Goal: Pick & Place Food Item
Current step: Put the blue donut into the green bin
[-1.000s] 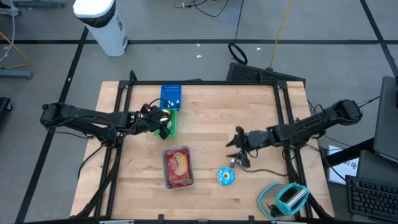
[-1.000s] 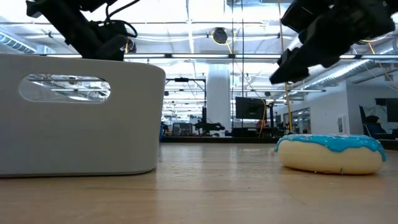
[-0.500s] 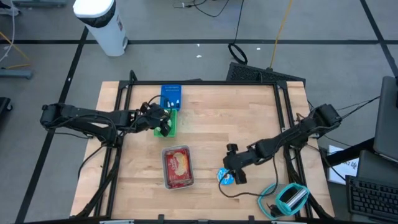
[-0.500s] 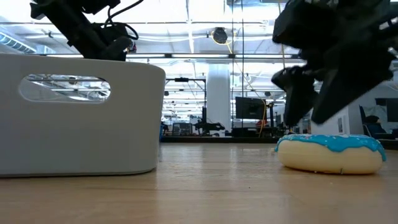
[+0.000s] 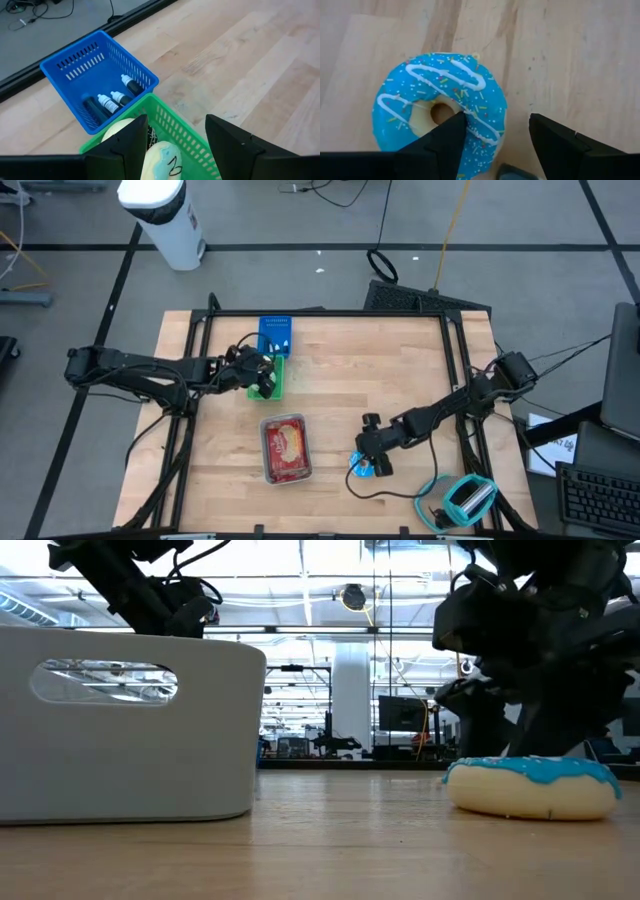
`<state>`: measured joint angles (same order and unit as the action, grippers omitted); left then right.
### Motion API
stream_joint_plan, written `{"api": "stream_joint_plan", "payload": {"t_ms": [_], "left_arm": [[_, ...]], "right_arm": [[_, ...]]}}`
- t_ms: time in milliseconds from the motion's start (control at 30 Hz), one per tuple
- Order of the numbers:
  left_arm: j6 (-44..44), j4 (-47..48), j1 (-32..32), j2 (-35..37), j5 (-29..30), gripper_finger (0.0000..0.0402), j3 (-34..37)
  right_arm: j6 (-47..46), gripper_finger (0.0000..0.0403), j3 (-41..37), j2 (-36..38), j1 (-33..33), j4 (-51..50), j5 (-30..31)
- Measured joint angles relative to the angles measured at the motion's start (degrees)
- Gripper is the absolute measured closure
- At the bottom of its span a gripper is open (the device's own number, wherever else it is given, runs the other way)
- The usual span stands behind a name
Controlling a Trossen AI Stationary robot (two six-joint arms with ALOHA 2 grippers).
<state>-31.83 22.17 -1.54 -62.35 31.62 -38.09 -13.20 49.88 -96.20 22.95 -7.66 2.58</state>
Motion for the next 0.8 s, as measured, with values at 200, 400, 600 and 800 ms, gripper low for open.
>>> {"api": "stream_joint_plan", "payload": {"t_ms": [200,400,600,800], "left_arm": [[-0.37,0.01,0.0,0.0,-0.01,0.0202,0.0],[-3.95,-0.18,0.0,0.0,-0.02,0.0202,0.0],[-6.19,-5.17,0.02,0.0,-1.95,0.0202,0.0],[-5.99,-14.25,0.13,0.0,-6.51,0.0201,0.02]], "right_arm": [[0.35,0.0244,-0.02,-0.02,-0.01,-0.06,-2.69],[2.96,0.0316,-0.02,0.11,-0.12,-0.09,-2.99],[8.3,0.0372,-0.21,3.58,-1.53,-0.64,-3.07],[13.13,0.039,-0.23,10.62,-4.72,-0.42,1.0]]}}
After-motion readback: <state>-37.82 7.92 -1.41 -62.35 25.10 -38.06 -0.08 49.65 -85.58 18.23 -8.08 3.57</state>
